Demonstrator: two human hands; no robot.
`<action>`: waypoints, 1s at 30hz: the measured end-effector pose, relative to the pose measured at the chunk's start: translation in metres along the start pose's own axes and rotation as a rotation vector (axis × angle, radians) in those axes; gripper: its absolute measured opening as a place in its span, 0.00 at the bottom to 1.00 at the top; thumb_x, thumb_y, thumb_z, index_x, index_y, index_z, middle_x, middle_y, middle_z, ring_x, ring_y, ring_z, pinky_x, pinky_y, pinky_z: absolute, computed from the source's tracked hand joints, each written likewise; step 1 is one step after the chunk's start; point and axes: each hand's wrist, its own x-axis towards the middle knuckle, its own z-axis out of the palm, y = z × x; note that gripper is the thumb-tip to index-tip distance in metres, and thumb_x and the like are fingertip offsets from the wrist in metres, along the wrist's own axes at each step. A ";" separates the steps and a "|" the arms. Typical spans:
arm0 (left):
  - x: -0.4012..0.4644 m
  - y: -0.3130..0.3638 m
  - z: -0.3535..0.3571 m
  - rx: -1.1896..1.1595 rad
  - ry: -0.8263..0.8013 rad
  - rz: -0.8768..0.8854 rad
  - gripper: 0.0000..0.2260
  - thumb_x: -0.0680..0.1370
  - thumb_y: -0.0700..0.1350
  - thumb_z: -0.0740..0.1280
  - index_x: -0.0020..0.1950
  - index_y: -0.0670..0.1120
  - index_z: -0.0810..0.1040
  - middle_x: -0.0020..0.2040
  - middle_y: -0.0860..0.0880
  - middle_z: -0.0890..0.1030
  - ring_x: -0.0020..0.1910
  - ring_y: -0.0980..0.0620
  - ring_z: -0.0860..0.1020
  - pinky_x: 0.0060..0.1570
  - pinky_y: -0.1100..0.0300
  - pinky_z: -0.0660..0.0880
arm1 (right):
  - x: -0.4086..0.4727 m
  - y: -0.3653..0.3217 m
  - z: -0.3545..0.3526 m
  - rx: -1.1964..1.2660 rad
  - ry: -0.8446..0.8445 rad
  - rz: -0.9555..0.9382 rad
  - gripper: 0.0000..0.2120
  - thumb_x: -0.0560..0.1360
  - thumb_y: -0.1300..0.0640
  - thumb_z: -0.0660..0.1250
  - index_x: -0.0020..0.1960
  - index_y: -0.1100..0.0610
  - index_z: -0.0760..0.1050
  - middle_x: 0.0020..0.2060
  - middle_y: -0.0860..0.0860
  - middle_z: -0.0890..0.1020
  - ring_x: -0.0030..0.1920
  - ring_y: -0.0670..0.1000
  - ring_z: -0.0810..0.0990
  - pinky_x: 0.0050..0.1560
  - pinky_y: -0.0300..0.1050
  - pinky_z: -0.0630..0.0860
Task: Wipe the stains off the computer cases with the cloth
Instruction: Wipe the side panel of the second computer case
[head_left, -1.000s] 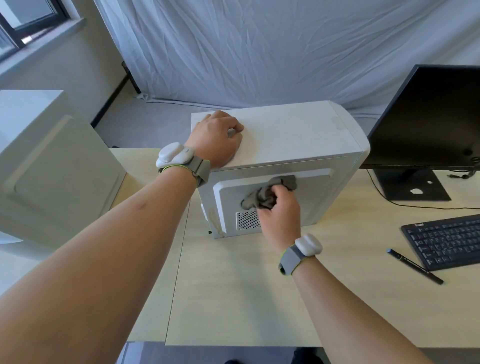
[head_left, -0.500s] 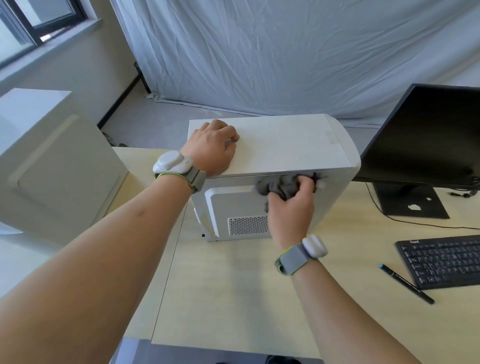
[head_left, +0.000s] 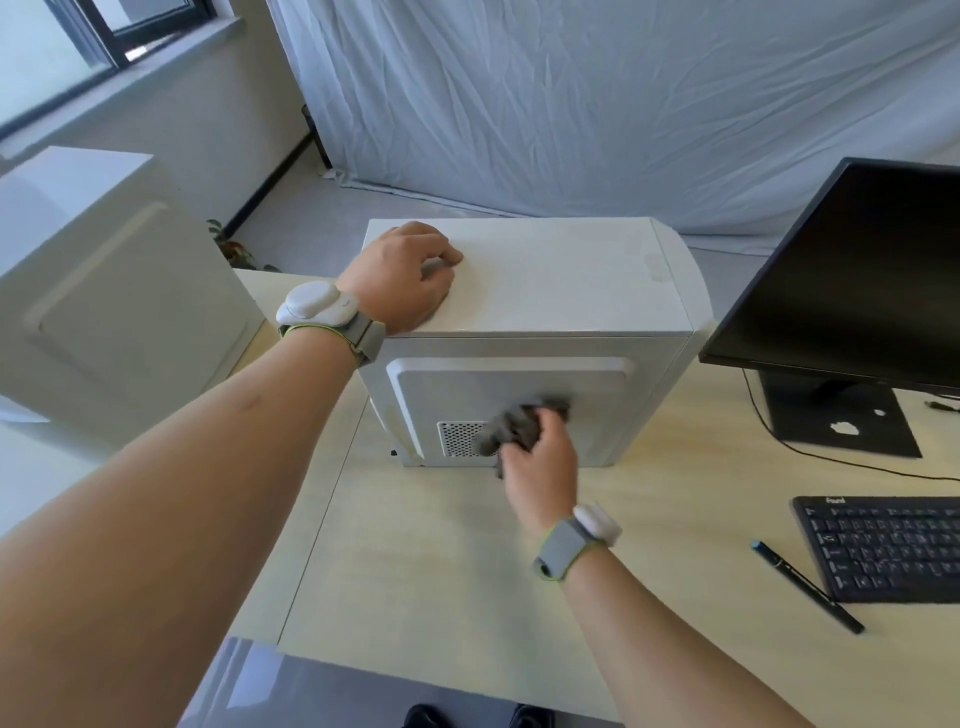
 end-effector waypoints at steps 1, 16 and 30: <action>0.001 0.000 -0.002 0.013 -0.002 0.012 0.12 0.80 0.48 0.64 0.60 0.51 0.83 0.64 0.53 0.78 0.63 0.50 0.75 0.62 0.58 0.71 | 0.006 0.018 -0.014 0.112 0.044 0.148 0.12 0.70 0.65 0.62 0.47 0.50 0.75 0.36 0.53 0.83 0.34 0.60 0.80 0.33 0.52 0.77; -0.001 0.001 -0.001 0.048 0.041 0.024 0.14 0.78 0.46 0.62 0.59 0.51 0.84 0.63 0.53 0.80 0.62 0.52 0.76 0.63 0.58 0.72 | 0.067 0.102 -0.031 0.954 0.318 0.921 0.07 0.83 0.62 0.57 0.57 0.56 0.73 0.64 0.57 0.76 0.68 0.57 0.74 0.72 0.58 0.69; 0.003 -0.002 -0.001 -0.005 0.037 0.018 0.14 0.77 0.47 0.63 0.58 0.52 0.85 0.62 0.55 0.80 0.62 0.54 0.76 0.63 0.59 0.72 | 0.034 0.088 0.072 1.122 0.291 1.043 0.19 0.83 0.65 0.57 0.72 0.55 0.69 0.71 0.57 0.73 0.71 0.60 0.72 0.71 0.62 0.69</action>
